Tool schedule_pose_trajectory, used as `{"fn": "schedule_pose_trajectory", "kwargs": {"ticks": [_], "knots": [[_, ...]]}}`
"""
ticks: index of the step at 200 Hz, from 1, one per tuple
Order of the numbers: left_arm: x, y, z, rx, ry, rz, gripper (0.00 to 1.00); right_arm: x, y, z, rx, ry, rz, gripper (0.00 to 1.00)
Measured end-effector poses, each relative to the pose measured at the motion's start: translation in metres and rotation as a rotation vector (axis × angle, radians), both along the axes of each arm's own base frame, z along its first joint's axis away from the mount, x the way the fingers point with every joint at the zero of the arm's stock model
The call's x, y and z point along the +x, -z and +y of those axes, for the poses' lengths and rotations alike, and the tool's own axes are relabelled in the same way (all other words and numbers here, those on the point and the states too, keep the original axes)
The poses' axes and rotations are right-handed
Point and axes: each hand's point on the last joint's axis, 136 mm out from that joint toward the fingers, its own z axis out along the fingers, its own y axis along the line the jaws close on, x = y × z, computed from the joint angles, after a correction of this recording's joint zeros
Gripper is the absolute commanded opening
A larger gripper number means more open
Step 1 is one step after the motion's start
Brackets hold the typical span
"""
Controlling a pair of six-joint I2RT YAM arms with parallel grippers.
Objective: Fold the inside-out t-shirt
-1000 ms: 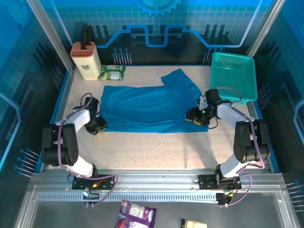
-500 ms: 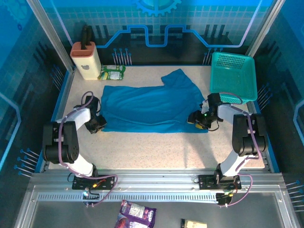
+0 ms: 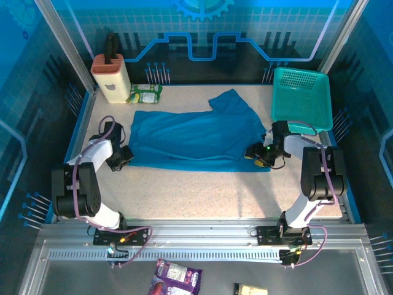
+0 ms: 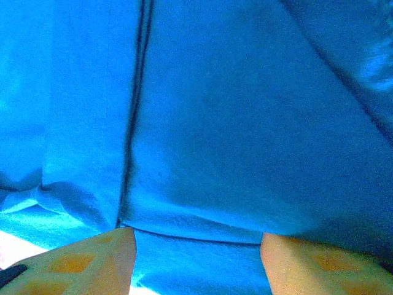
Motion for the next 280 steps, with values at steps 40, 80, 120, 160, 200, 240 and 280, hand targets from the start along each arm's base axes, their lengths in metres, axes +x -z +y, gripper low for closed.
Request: {"fn": "schedule_pose_trajectory", "kwargs": {"ticks": [40,80,120,160,200,240,280], "knots": [[-0.008,0.007,0.006,-0.008,-0.027,0.041,0.0,0.0,0.0,-0.002,0.004,0.006,0.001,0.59],[-0.015,0.026,0.002,-0.04,-0.035,0.11,0.04,-0.003,-0.002,-0.003,-0.009,0.01,0.004,0.58],[-0.016,0.017,0.003,-0.042,-0.057,0.082,0.16,-0.018,-0.024,-0.005,-0.065,0.017,-0.005,0.58],[-0.003,-0.014,-0.001,-0.048,-0.041,0.001,0.17,-0.014,-0.051,0.012,-0.079,-0.019,-0.056,0.53],[0.022,-0.033,-0.041,-0.095,0.078,-0.063,0.14,-0.006,-0.055,0.057,-0.038,-0.11,-0.068,0.46],[0.03,-0.012,-0.087,-0.173,0.176,-0.016,0.11,-0.007,-0.023,0.08,-0.032,-0.125,0.02,0.46],[0.026,0.011,-0.088,-0.167,0.18,0.054,0.11,-0.005,-0.012,0.084,-0.036,-0.089,0.046,0.47]]}}
